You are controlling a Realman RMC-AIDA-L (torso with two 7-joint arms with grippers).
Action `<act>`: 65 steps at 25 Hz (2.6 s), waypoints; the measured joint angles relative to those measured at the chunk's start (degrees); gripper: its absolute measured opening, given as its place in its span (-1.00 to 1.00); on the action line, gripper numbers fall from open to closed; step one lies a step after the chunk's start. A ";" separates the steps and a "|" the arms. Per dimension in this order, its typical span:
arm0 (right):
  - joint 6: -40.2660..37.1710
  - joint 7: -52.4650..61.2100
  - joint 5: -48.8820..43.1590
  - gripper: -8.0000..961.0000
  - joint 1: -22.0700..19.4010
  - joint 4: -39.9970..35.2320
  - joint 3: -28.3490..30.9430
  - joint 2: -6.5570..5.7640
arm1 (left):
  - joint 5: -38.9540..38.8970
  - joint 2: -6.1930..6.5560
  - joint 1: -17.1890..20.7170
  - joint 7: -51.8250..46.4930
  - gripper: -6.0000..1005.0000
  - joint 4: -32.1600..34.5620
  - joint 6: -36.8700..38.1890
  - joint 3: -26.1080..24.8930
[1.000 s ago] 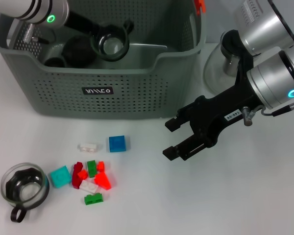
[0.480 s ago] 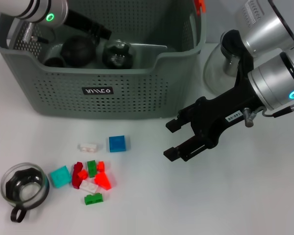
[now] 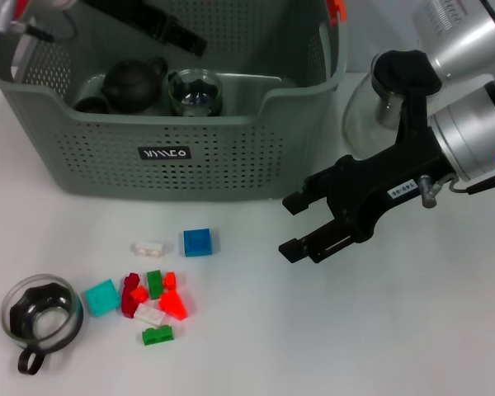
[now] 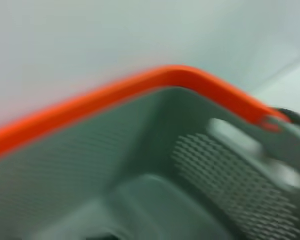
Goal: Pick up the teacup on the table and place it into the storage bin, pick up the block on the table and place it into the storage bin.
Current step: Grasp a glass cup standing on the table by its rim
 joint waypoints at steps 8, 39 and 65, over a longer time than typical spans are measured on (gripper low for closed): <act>-0.29 -0.08 0.99 0.72 -1.04 0.00 1.83 -0.53 | -7.72 -1.00 6.88 -0.01 0.36 -17.46 26.98 -2.70; 1.80 -2.52 2.01 0.72 -1.16 3.15 2.41 -0.12 | 7.19 1.35 21.51 2.29 0.39 -14.72 28.89 -8.98; 3.40 -3.21 2.01 0.72 -1.32 5.00 2.35 0.07 | 11.44 0.98 21.85 10.27 0.68 -1.73 19.71 -7.19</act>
